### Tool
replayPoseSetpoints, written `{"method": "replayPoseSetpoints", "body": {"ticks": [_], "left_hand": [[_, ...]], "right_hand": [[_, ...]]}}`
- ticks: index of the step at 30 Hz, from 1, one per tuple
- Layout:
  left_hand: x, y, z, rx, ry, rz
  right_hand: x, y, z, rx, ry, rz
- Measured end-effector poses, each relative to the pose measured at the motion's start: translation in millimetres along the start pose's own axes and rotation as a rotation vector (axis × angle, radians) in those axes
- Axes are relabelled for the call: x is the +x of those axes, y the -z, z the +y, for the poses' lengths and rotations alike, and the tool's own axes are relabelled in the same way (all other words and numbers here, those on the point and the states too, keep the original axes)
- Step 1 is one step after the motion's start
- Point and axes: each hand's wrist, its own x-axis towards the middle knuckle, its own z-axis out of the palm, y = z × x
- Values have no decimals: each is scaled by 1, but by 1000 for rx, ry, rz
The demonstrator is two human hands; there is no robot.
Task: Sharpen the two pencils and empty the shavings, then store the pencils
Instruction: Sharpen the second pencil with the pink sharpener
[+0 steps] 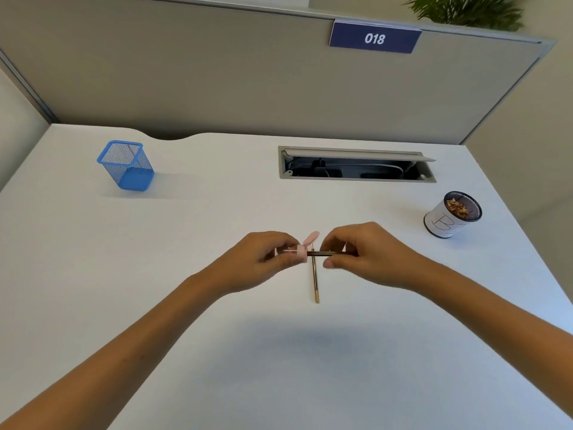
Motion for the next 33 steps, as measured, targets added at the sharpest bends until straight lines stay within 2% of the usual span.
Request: {"method": "replayPoseSetpoints", "body": {"ticks": [2, 3, 4, 6, 7, 9, 12, 14, 15, 17, 21, 23, 25, 28, 30, 33], "left_hand": [[4, 0, 15, -376, 268, -134], [7, 0, 22, -540, 385, -211], [10, 0, 26, -651, 460, -274], [14, -4, 30, -693, 478, -305], [16, -7, 32, -632, 438, -266], [18, -14, 35, -361, 298, -114], [24, -25, 29, 112, -14, 113], [28, -30, 27, 200, -128, 124], [30, -30, 27, 177, -119, 108], [34, -28, 30, 31, 22, 28], [42, -27, 45, -538, 473, -305], [44, -31, 49, -691, 556, -332], [44, -34, 52, -606, 474, -262], [41, -43, 51, -168, 238, -20], [39, -52, 43, 53, 49, 119], [36, -59, 31, 256, -176, 161]], "right_hand": [[-4, 5, 12, -452, 342, 181], [-6, 6, 17, -616, 455, 244], [-8, 7, 20, -710, 523, 291], [-10, 9, 23, -725, 525, 337], [-11, 11, 24, -681, 476, 342], [-14, 9, 24, -544, 315, 318], [-12, 10, 22, -159, -1, 111], [-12, 14, 27, 83, -126, 5], [-13, 16, 29, 109, -107, -11], [-16, 21, 34, -2, 35, -23], [-18, 25, 53, -564, 486, 165], [-18, 26, 57, -624, 561, 230], [-20, 24, 57, -571, 483, 258], [-23, 17, 57, -356, 273, 241], [-23, 12, 56, -108, 97, 153], [-23, 10, 53, 266, -176, -27]]}}
